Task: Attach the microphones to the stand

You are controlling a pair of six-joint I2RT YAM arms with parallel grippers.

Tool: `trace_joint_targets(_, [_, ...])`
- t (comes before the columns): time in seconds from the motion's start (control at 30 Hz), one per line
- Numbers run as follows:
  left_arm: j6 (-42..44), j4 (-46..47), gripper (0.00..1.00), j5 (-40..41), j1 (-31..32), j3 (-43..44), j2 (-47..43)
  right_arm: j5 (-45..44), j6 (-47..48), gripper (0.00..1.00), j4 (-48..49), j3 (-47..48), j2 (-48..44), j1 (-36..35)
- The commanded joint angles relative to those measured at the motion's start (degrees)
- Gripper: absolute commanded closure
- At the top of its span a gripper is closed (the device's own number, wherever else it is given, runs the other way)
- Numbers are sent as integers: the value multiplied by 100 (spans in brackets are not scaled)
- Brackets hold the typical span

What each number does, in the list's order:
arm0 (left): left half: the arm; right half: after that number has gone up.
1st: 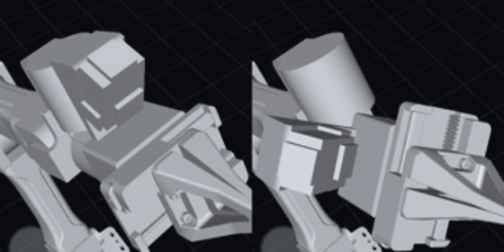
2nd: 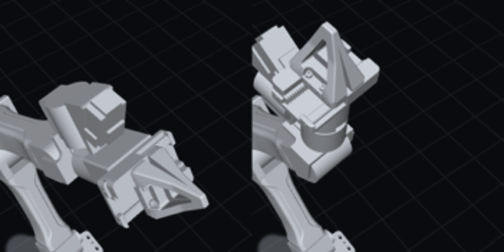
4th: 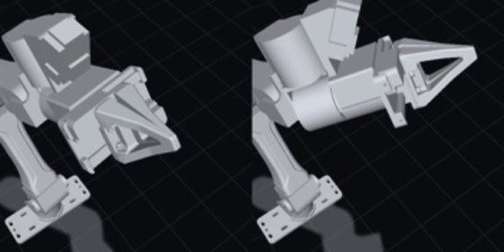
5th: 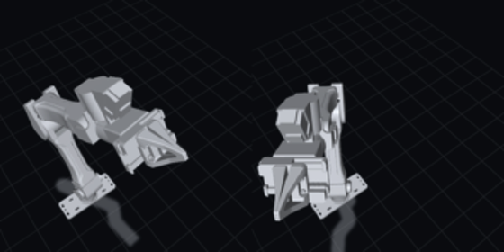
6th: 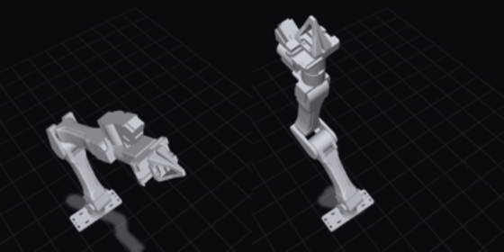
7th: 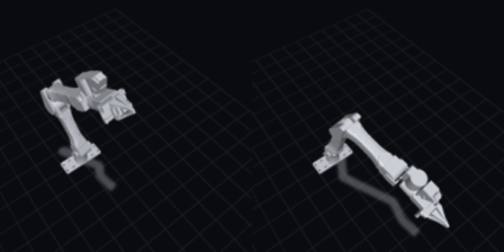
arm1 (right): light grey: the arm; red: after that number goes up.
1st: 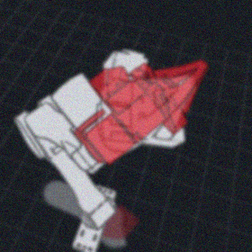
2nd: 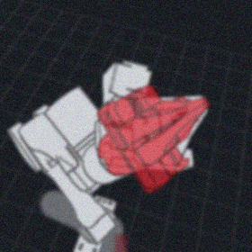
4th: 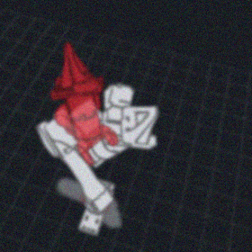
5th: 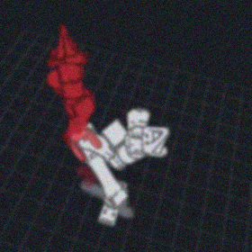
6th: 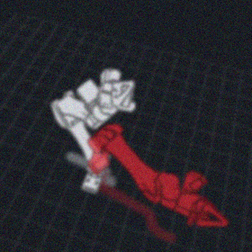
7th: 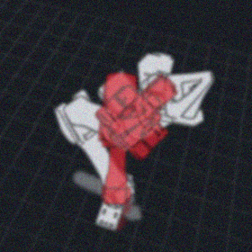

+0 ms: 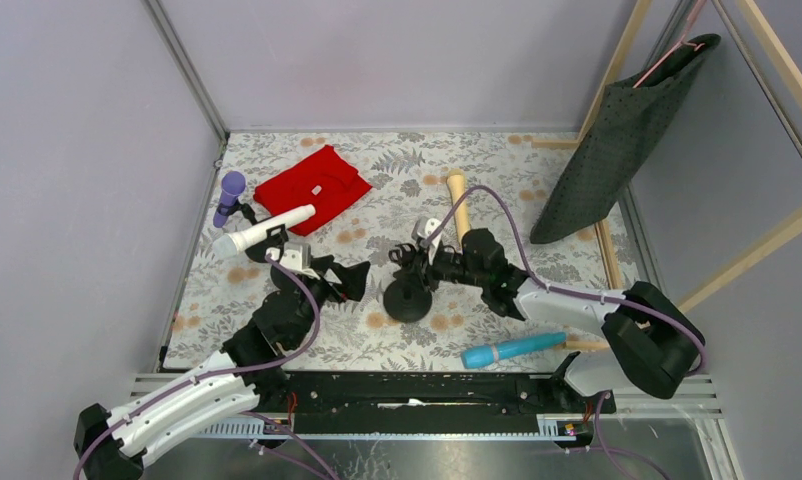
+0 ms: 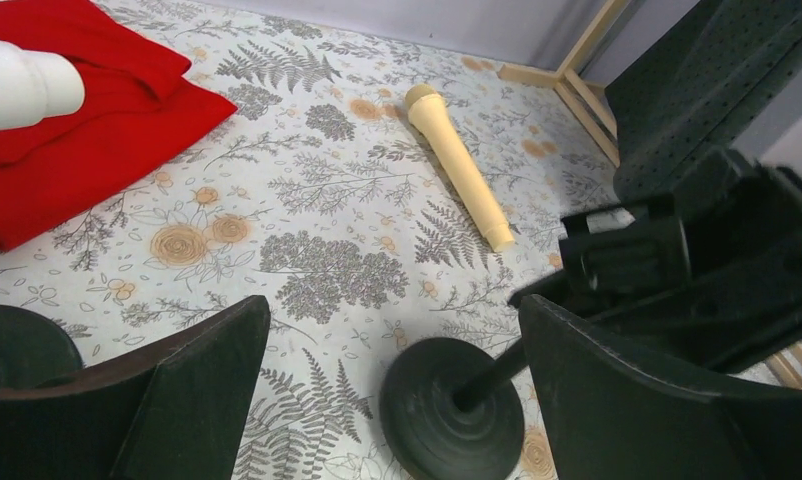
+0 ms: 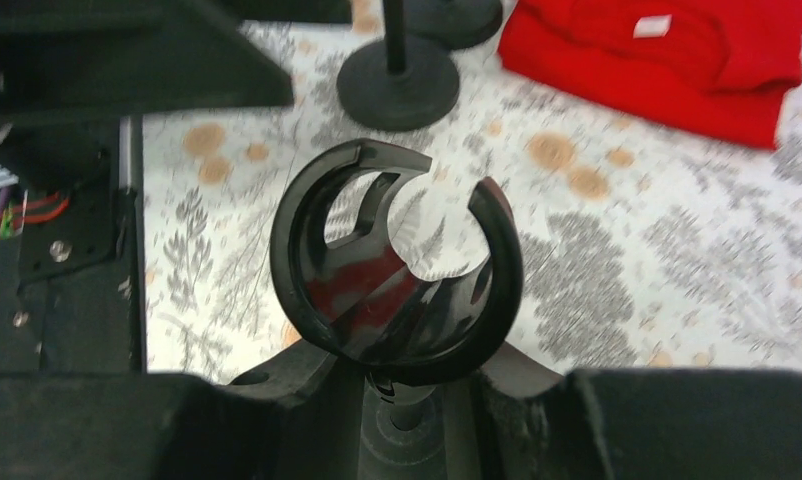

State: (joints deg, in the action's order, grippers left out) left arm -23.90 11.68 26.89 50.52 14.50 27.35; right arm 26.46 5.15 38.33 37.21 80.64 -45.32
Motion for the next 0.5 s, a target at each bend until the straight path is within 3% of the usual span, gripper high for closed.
trace_joint_targets(0.0, [119, -165, 1, 45, 19, 171, -132, -340, 347, 100, 584, -354, -550, -146])
trace_joint_targets(0.1, [152, -170, 1, -51, 21, 196, -79, -386, 371, 91, 651, -668, -695, -159])
trace_joint_targets(0.47, [120, -198, 1, -281, 28, 103, -195, -549, 238, 27, 429, -1375, -1585, -159])
